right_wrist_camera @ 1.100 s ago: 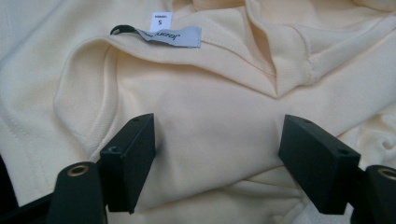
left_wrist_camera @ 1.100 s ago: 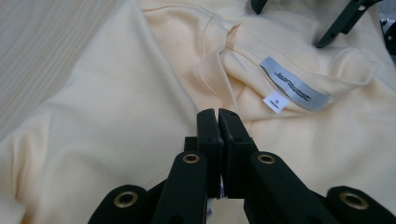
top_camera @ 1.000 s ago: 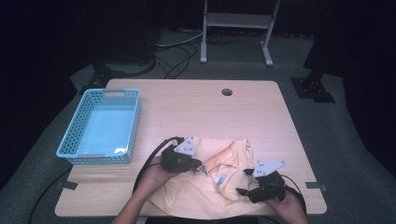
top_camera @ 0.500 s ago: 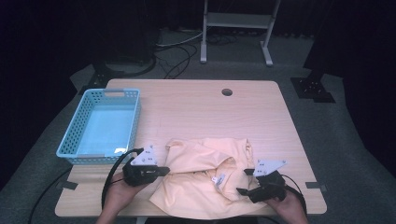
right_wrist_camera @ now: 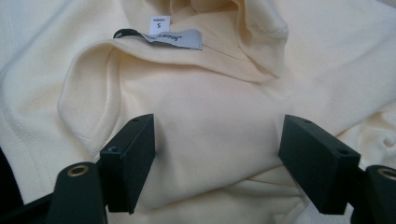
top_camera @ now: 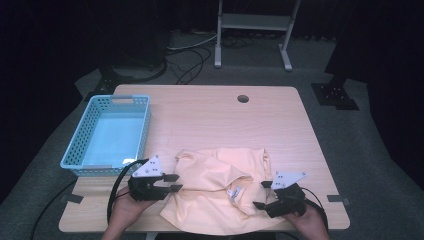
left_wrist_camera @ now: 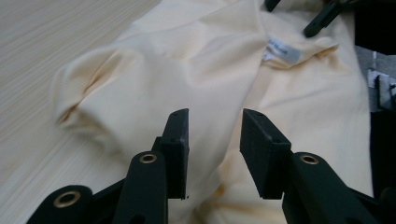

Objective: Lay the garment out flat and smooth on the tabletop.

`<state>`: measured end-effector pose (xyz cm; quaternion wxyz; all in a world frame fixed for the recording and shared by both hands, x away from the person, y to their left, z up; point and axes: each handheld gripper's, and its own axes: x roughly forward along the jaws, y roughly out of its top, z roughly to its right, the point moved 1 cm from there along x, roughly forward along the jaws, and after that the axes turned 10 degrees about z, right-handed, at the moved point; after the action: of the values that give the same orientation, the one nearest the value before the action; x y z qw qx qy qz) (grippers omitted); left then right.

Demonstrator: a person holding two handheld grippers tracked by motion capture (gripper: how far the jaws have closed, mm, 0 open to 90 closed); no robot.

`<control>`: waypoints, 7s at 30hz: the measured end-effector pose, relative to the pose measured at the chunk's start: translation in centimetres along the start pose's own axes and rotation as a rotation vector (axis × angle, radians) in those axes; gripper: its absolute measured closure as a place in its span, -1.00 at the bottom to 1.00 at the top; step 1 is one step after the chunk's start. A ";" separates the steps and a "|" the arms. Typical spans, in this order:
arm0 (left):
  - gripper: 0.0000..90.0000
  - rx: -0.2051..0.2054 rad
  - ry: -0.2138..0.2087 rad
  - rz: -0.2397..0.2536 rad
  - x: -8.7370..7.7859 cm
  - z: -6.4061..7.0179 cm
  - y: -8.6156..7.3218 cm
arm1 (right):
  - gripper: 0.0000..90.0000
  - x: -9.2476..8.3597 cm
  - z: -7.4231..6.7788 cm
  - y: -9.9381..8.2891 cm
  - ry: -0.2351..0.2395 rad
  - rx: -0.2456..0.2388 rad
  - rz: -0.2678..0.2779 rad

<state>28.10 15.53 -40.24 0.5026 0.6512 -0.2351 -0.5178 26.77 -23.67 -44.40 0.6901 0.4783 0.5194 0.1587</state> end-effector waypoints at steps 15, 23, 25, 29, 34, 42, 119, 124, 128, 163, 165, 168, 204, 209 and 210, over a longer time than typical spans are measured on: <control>0.21 0.151 -0.157 -0.045 9.0 2.7 4.7 | -0.42 0.0 0.0 -0.1 0.004 -0.004 0.009; 0.07 0.204 -0.135 -0.115 12.5 3.1 6.1 | -0.42 0.1 0.1 -0.2 0.011 -0.005 0.012; 0.07 0.205 -0.131 -0.126 13.1 3.0 6.1 | -0.42 0.1 0.1 -0.2 0.012 -0.005 0.013; 0.25 0.197 -0.130 -0.184 13.9 2.7 5.7 | -0.42 0.1 0.2 -0.2 0.015 -0.005 0.015; 0.87 0.236 -0.127 -0.205 13.2 3.1 5.7 | -0.42 0.1 0.2 -0.2 0.019 -0.007 0.016; 0.93 0.213 -0.081 -0.163 8.9 3.1 4.7 | -0.43 0.0 0.2 -0.1 0.019 -0.007 0.011; 0.78 0.260 -0.207 -0.119 4.5 4.4 3.3 | 0.77 -1.2 -3.3 3.6 0.250 -0.022 0.065; 0.79 0.270 -0.217 -0.096 4.5 3.8 4.5 | 0.77 -1.5 -3.0 5.3 0.256 -0.043 0.077; 0.79 0.262 -0.247 -0.060 4.7 3.0 5.5 | 0.78 -1.7 -2.5 6.7 0.246 -0.075 0.078; 0.80 0.248 -0.061 -0.002 6.8 -11.8 19.1 | 0.80 0.5 11.4 24.4 0.012 -0.156 0.108; 0.80 0.234 -0.034 -0.001 7.1 -12.9 19.6 | 0.80 0.9 12.6 25.1 -0.009 -0.144 0.096; 0.80 0.204 0.022 -0.008 7.7 -14.6 20.0 | 0.80 1.6 14.0 25.7 -0.045 -0.123 0.080; 0.11 0.022 0.027 -0.015 11.2 -12.5 12.5 | 0.27 4.9 14.6 19.0 -0.229 0.028 -0.030; 0.11 0.020 -0.022 -0.034 11.0 -10.2 10.0 | 0.21 5.0 12.5 16.8 -0.191 0.034 -0.048; 0.15 0.023 -0.032 -0.042 11.0 -9.7 9.6 | 0.21 5.0 12.1 16.4 -0.185 0.035 -0.046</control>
<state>42.87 6.80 -36.86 0.4805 0.6533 -0.2353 -0.5357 43.85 -17.98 -33.65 0.7301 0.4907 0.4671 0.0889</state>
